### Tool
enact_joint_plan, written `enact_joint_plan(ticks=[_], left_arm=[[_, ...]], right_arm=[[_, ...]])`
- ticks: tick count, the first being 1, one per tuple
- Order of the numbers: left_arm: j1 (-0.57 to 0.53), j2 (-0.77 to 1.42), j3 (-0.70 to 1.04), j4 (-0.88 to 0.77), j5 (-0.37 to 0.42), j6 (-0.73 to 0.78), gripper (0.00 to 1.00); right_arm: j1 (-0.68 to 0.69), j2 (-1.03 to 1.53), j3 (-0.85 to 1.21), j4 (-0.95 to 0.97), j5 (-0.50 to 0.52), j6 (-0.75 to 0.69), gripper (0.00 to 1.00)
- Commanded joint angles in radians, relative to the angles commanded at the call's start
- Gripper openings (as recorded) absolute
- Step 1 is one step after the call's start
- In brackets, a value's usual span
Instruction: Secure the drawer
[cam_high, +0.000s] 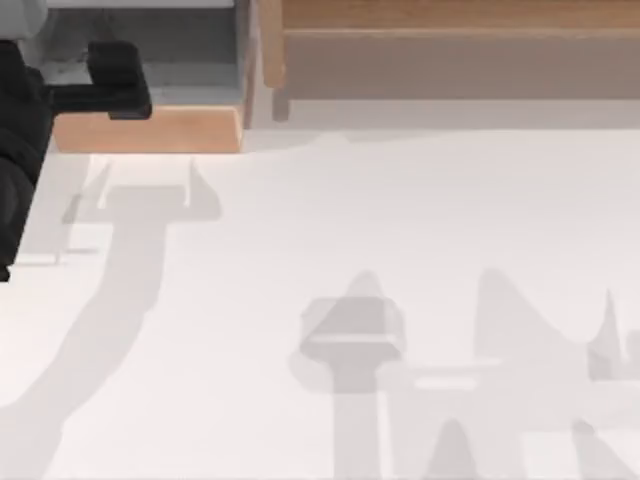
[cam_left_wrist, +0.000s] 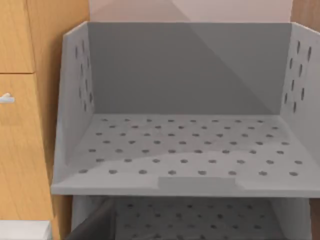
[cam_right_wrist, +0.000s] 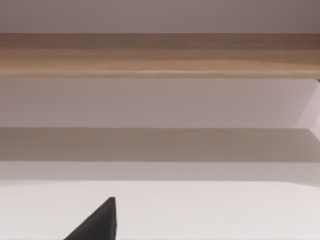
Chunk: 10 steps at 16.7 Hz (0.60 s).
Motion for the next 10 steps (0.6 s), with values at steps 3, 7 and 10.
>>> enact_joint_plan(ticks=[3, 7, 10], left_arm=[[0.030, 0.010, -0.005, 0.021, 0.018, 0.030, 1.00], [0.192, 0.069, -0.035, 0.139, 0.126, 0.199, 1.00], [0.371, 0.140, -0.066, 0.275, 0.257, 0.393, 1.00]], right_arm=[[0.000, 0.000, 0.000, 0.000, 0.000, 0.000, 1.00], [0.000, 0.000, 0.000, 0.000, 0.000, 0.000, 1.00], [0.000, 0.000, 0.000, 0.000, 0.000, 0.000, 1.00]])
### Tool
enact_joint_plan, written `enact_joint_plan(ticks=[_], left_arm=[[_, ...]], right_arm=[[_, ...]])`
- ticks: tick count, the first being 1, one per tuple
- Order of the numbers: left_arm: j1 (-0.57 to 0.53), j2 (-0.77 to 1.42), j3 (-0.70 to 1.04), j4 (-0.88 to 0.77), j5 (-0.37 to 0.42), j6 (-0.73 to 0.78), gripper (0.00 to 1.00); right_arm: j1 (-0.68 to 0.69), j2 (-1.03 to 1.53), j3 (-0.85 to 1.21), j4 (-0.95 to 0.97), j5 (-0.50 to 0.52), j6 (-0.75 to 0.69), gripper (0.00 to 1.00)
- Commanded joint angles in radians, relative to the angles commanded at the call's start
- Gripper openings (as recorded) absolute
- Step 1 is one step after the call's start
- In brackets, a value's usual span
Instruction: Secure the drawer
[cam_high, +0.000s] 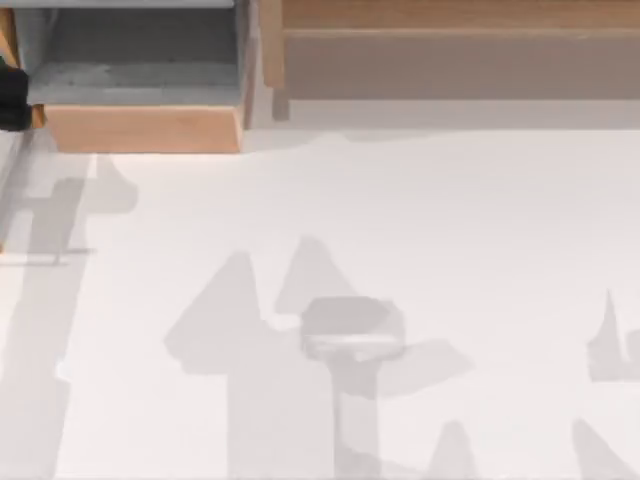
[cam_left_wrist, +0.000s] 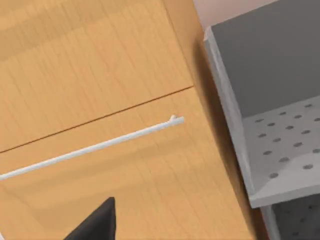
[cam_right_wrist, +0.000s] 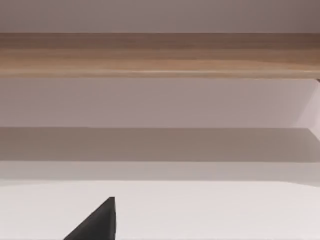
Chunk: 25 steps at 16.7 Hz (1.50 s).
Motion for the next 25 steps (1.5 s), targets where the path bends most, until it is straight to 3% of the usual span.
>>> enact_joint_plan(ticks=[9, 15, 19, 25], left_arm=[[0.551, 0.327, -0.092, 0.465, 0.497, 0.704, 1.00], [0.700, 0.600, -0.097, 0.662, 0.770, 1.073, 1.00], [0.706, 0.706, -0.083, 0.707, 0.852, 1.179, 1.00], [0.700, 0.708, -0.082, 0.704, 0.850, 1.182, 1.00]], right_arm=[[0.000, 0.000, 0.000, 0.000, 0.000, 0.000, 1.00], [0.000, 0.000, 0.000, 0.000, 0.000, 0.000, 1.00], [0.000, 0.000, 0.000, 0.000, 0.000, 0.000, 1.00], [0.000, 0.000, 0.000, 0.000, 0.000, 0.000, 1.00]])
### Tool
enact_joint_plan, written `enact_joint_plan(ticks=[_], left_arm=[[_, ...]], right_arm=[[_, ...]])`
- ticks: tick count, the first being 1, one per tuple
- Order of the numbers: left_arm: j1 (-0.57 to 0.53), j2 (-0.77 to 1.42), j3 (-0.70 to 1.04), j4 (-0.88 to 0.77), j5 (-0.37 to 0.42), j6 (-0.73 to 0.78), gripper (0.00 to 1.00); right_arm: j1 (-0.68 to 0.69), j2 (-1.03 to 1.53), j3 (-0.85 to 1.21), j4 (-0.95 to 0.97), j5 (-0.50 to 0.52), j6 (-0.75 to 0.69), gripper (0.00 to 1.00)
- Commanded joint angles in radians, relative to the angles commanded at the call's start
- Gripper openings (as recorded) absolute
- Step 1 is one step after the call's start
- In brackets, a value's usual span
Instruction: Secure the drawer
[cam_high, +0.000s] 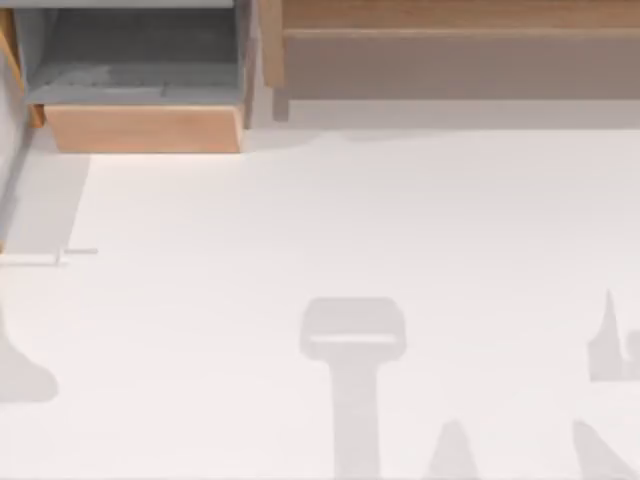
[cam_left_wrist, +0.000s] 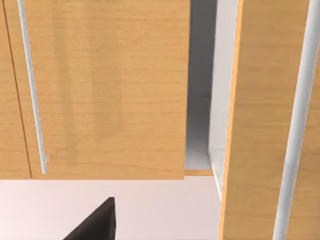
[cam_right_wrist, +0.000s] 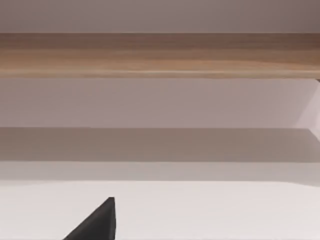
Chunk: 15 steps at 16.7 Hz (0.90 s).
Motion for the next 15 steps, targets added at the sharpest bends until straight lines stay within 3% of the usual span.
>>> enact_joint_plan(ticks=[9, 15], left_arm=[[-0.055, 0.032, 0.077, -0.042, -0.055, 0.000, 1.00], [-0.055, 0.032, 0.077, -0.042, -0.055, 0.000, 0.55]], right_arm=[[0.000, 0.000, 0.000, 0.000, 0.000, 0.000, 1.00], [0.000, 0.000, 0.000, 0.000, 0.000, 0.000, 1.00]])
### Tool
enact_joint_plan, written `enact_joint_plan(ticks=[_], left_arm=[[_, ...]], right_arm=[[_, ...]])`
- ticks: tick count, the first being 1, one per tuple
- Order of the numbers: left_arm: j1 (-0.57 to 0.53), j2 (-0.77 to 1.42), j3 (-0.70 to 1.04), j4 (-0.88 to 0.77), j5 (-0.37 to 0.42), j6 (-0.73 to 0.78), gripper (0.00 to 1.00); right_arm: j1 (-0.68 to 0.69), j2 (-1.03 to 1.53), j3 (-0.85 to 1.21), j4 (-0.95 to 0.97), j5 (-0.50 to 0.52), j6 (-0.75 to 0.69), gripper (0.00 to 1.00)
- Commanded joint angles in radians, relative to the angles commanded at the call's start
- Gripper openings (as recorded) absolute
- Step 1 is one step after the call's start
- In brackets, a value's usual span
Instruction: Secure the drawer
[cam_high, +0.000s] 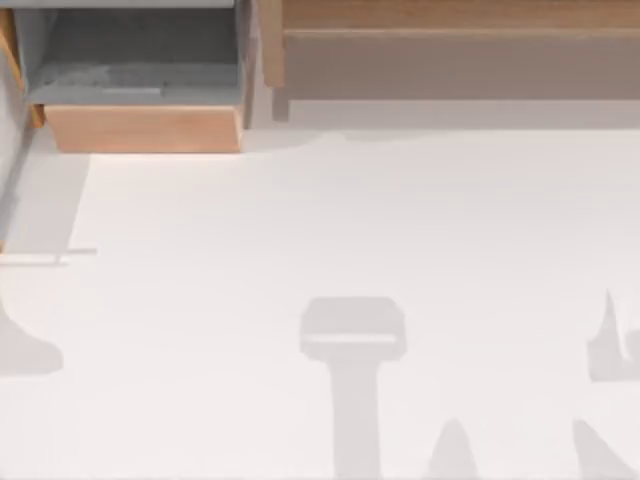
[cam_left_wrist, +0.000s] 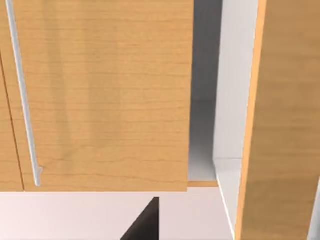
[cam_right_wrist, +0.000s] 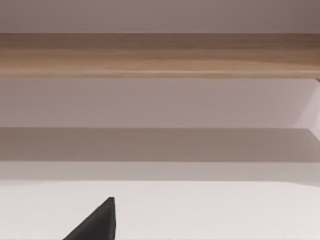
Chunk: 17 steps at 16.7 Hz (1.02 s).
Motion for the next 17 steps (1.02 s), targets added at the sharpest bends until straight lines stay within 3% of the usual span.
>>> enact_joint_plan(ticks=[7, 17], left_arm=[[0.000, 0.000, 0.000, 0.000, 0.000, 0.000, 0.02], [0.001, 0.012, 0.002, -0.011, -0.002, -0.004, 0.00]], right_arm=[[0.000, 0.000, 0.000, 0.000, 0.000, 0.000, 1.00], [0.000, 0.000, 0.000, 0.000, 0.000, 0.000, 1.00]])
